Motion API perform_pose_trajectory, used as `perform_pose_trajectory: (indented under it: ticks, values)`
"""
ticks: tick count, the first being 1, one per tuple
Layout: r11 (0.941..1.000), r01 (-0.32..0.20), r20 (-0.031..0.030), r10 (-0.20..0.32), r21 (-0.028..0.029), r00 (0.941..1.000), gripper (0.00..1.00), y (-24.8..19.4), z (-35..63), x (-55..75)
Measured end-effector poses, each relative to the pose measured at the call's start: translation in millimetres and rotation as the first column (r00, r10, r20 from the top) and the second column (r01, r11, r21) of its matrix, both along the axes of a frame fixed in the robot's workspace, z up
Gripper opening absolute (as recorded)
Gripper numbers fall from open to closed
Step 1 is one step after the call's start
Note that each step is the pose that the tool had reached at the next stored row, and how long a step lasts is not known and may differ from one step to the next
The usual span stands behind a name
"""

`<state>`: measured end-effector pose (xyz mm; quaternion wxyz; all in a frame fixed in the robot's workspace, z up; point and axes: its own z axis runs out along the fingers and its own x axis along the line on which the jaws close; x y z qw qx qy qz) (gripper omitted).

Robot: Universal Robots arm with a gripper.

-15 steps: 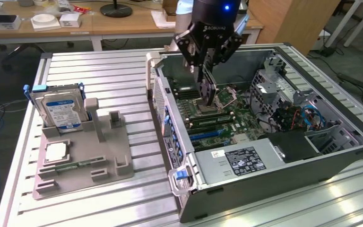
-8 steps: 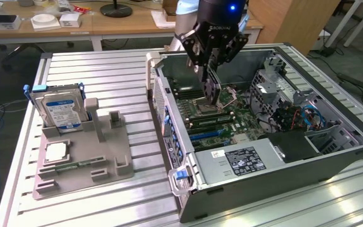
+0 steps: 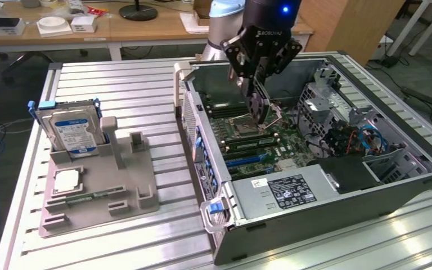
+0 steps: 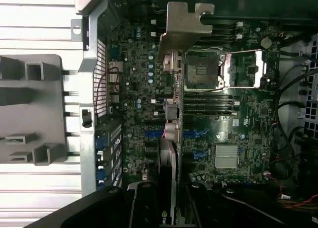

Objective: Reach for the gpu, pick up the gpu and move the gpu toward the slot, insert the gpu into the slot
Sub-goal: 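Pick up the gpu and move the gpu toward the slot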

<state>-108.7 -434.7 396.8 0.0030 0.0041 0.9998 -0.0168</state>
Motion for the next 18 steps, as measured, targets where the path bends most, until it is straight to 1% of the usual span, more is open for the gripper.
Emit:
perform_pose_trajectory:
  ticks: [18]
  values:
    - [1.0000, 0.000, -0.0001, 0.000, -0.0001, 1.0000, 0.27, 0.0, -0.6, 29.7]
